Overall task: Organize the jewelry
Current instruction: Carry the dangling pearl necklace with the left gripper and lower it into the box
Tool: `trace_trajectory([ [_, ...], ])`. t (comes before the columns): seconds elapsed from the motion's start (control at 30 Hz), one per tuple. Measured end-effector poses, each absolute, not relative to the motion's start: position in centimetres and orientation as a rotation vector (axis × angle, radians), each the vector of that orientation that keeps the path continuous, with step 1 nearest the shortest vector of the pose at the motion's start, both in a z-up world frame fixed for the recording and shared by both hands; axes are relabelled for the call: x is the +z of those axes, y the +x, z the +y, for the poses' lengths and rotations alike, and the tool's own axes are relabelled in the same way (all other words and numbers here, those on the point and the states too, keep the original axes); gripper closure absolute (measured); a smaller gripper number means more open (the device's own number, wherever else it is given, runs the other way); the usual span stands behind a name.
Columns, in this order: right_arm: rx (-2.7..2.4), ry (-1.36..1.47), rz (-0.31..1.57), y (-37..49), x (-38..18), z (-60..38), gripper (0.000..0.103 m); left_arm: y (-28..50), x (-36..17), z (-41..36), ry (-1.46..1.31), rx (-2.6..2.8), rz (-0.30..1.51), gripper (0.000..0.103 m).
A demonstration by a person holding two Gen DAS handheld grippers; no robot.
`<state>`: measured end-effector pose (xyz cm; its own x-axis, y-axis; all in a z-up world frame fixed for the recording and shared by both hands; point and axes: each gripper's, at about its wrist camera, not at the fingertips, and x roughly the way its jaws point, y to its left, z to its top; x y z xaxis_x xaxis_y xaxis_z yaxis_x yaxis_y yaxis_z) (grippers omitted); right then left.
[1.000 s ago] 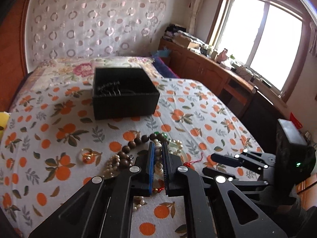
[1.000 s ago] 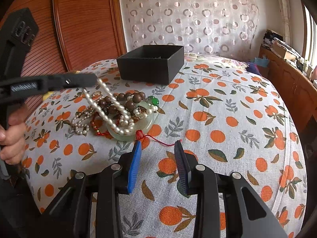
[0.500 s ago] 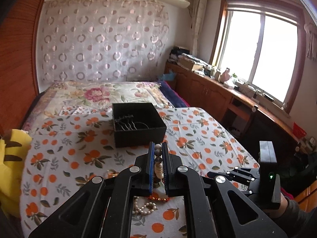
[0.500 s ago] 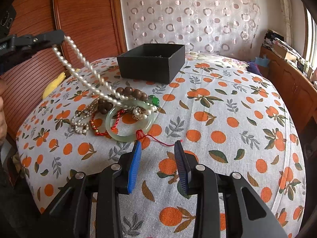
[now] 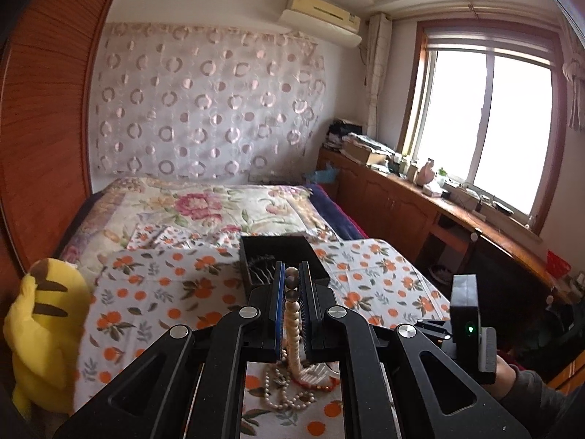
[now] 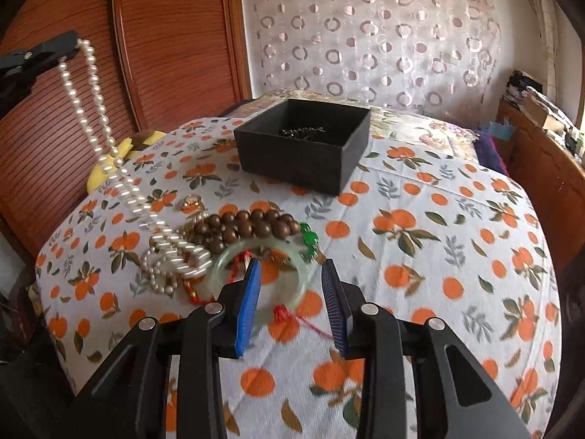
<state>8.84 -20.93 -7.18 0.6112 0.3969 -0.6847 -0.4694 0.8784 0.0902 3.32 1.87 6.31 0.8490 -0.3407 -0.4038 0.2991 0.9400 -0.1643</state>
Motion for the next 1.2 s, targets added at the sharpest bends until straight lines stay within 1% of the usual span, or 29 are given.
trace_trajectory([
  [0.43,0.52,-0.03,0.837,13.7,-7.4,-18.2,0.066,4.0,6.7,3.7,-0.093,-0.28,0.437,0.096],
  [0.67,0.5,-0.076,0.911,15.1,-8.9,-17.9,0.066,4.0,6.5,3.7,-0.087,-0.277,0.44,0.096],
  [0.83,0.504,-0.121,0.904,15.0,-9.0,-17.7,0.066,4.2,5.9,3.3,-0.09,-0.284,0.455,0.096],
  [0.9,0.489,-0.168,0.889,15.1,-9.1,-17.1,0.072,4.4,5.8,3.2,-0.09,-0.287,0.458,0.096],
  [0.97,0.485,-0.214,0.88,15.1,-9.1,-16.5,0.089,4.4,5.7,2.9,-0.085,-0.29,0.461,0.096],
  [1.07,0.507,-0.266,0.871,15.0,-9.0,-16.0,0.09,4.7,5.8,2.6,-0.074,-0.291,0.462,0.096],
  [1.2,0.519,-0.242,0.832,14.7,-7.8,-16.7,0.09,5.2,6.4,2.3,-0.062,-0.292,0.454,0.096],
])
